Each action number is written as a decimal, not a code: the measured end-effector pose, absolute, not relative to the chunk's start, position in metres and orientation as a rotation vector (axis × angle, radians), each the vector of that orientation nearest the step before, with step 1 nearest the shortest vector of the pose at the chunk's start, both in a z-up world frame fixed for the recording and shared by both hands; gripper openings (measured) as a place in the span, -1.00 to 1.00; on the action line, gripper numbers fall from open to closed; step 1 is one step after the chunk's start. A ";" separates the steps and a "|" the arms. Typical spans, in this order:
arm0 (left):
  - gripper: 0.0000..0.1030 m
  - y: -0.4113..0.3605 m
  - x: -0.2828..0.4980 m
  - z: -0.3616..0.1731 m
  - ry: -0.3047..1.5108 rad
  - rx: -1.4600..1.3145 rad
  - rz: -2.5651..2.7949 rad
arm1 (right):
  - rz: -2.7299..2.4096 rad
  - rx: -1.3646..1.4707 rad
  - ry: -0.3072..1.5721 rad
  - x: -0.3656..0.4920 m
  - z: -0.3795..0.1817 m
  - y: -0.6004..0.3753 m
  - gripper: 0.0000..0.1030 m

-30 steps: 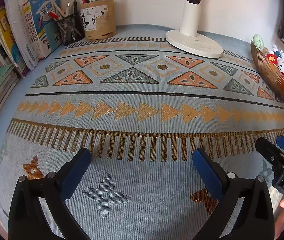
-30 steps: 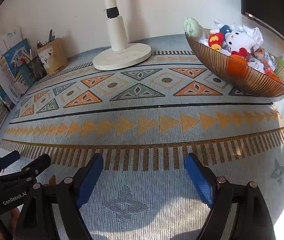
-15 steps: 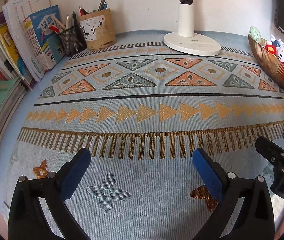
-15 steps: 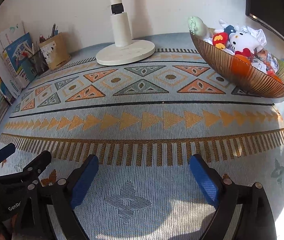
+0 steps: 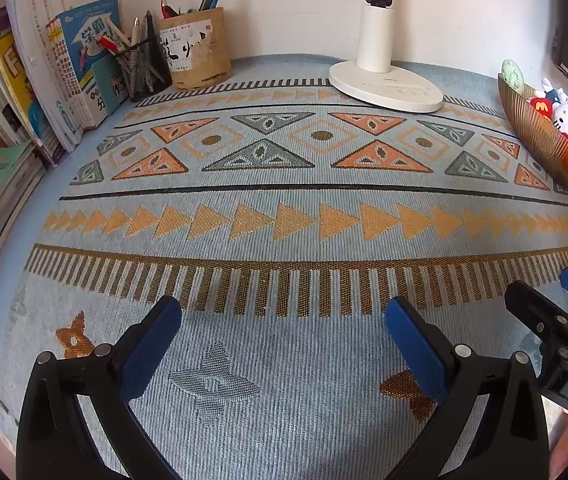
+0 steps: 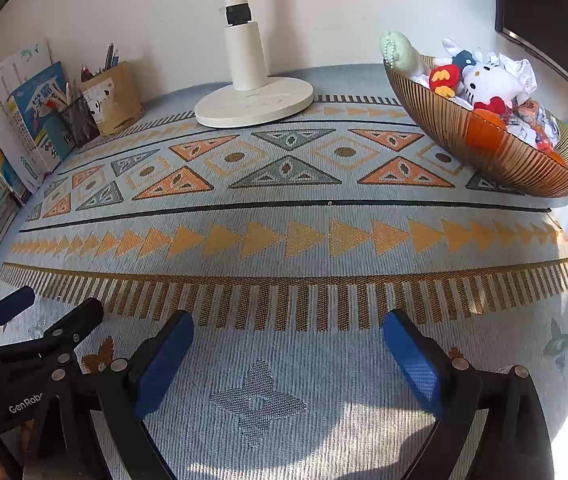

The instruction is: Organize objects

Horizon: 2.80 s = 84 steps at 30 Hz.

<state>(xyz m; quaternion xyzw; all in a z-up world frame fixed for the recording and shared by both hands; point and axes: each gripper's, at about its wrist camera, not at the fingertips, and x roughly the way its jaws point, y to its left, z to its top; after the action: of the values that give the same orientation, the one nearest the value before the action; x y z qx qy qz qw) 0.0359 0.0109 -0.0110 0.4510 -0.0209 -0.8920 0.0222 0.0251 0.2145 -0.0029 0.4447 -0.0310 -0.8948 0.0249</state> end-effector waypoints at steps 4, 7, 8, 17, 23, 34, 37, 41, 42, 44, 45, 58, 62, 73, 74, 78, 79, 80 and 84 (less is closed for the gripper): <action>0.99 0.011 0.036 -0.011 -0.064 1.398 -2.763 | -2.766 1.376 -0.096 0.025 -0.003 0.214 0.87; 0.99 0.011 0.036 -0.011 -0.056 1.403 -2.763 | -2.762 1.378 -0.090 0.025 -0.004 0.213 0.89; 0.99 0.010 0.036 -0.011 -0.052 1.406 -2.763 | -2.761 1.379 -0.088 0.025 -0.004 0.213 0.90; 0.99 0.008 0.036 -0.012 -0.025 1.420 -2.764 | -2.751 1.389 -0.067 0.024 -0.005 0.212 0.95; 0.99 0.008 0.036 -0.012 -0.030 1.418 -2.764 | -2.750 1.390 -0.063 0.024 -0.005 0.212 0.96; 0.99 0.009 0.036 -0.013 -0.037 1.414 -2.764 | -2.750 1.390 -0.062 0.024 -0.005 0.212 0.96; 0.99 0.009 0.036 -0.012 -0.037 1.414 -2.765 | -2.750 1.391 -0.062 0.024 -0.005 0.212 0.96; 0.99 0.009 0.036 -0.012 -0.038 1.414 -2.765 | -2.750 1.391 -0.063 0.023 -0.005 0.212 0.96; 0.99 0.009 0.036 -0.012 -0.038 1.414 -2.765 | -2.750 1.391 -0.062 0.023 -0.005 0.212 0.96; 0.99 0.009 0.036 -0.012 -0.040 1.413 -2.765 | -2.750 1.391 -0.062 0.023 -0.005 0.212 0.96; 0.99 0.009 0.036 -0.012 -0.043 1.412 -2.765 | -2.750 1.391 -0.062 0.023 -0.005 0.212 0.96; 0.99 0.010 0.036 -0.010 -0.058 1.406 -2.766 | -2.748 1.394 -0.056 0.023 -0.006 0.211 0.98; 0.99 0.010 0.036 -0.010 -0.058 1.406 -2.766 | -2.748 1.394 -0.056 0.023 -0.006 0.211 0.98; 1.00 0.004 0.030 -0.012 0.022 1.420 -2.780 | -2.760 1.440 0.023 0.020 -0.009 0.206 1.00; 1.00 0.004 0.030 -0.012 0.025 1.420 -2.781 | -2.763 1.446 0.020 0.020 -0.009 0.206 1.00; 1.00 0.004 0.029 -0.013 0.024 1.420 -2.781 | -2.780 1.444 0.007 0.022 -0.008 0.207 1.00; 1.00 0.004 0.030 -0.013 0.025 1.420 -2.781 | -2.782 1.442 0.007 0.022 -0.008 0.206 1.00; 1.00 0.003 0.030 -0.013 0.025 1.420 -2.782 | -2.783 1.440 0.007 0.023 -0.008 0.207 1.00; 1.00 0.003 0.030 -0.013 0.026 1.420 -2.782 | -2.784 1.438 0.008 0.022 -0.008 0.206 1.00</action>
<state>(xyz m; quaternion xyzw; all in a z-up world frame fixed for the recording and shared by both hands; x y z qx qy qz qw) 0.0299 0.0033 -0.0129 0.4546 0.0082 -0.8906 0.0092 0.0220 0.2059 -0.0082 0.4589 0.0024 -0.8885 0.0038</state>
